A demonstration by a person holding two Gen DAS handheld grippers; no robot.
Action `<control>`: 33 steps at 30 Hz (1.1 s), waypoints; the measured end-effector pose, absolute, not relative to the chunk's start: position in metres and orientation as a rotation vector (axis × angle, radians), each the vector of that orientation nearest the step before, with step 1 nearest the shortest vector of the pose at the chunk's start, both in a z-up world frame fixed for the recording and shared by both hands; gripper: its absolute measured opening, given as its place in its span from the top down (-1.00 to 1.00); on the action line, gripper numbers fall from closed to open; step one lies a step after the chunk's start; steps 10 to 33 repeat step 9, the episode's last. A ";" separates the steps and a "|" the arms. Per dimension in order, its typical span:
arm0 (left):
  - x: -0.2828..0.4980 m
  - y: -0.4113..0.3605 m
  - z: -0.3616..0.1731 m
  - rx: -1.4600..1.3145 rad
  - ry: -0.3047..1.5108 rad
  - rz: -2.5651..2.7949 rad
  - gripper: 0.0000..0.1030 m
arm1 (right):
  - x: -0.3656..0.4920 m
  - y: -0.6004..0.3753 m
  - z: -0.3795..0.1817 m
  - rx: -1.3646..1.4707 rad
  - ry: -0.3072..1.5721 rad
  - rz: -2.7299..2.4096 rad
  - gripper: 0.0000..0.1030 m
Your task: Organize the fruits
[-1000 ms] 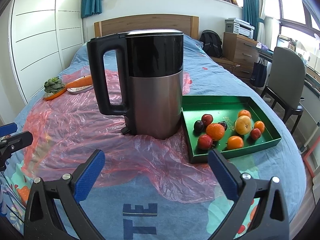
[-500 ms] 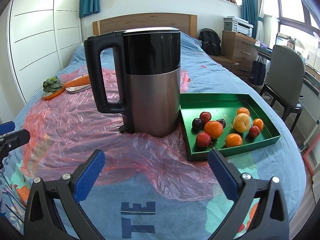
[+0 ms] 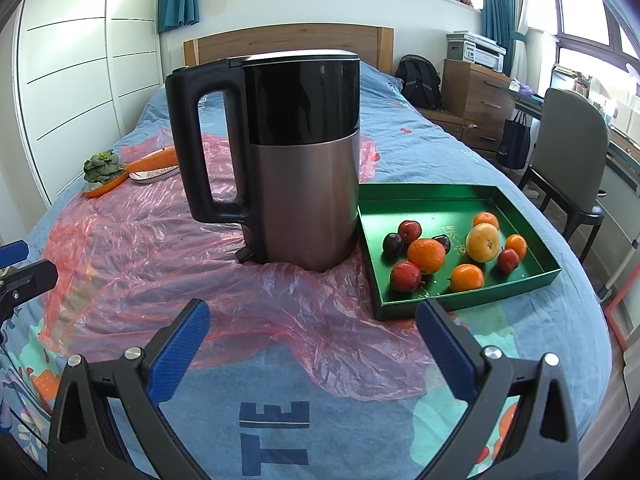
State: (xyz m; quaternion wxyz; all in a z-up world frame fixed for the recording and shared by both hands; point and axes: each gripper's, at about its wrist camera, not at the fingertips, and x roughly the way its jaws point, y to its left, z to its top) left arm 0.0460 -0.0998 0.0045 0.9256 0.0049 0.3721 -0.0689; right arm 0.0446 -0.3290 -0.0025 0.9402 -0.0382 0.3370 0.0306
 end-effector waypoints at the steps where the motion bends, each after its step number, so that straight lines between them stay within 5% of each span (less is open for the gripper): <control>1: 0.046 -0.100 0.004 0.010 0.765 -0.142 -0.92 | 0.044 -0.329 -0.003 -0.078 0.689 0.062 -1.00; 33: 0.046 -0.102 0.004 0.005 0.770 -0.148 -0.92 | 0.044 -0.331 -0.002 -0.077 0.689 0.058 -1.00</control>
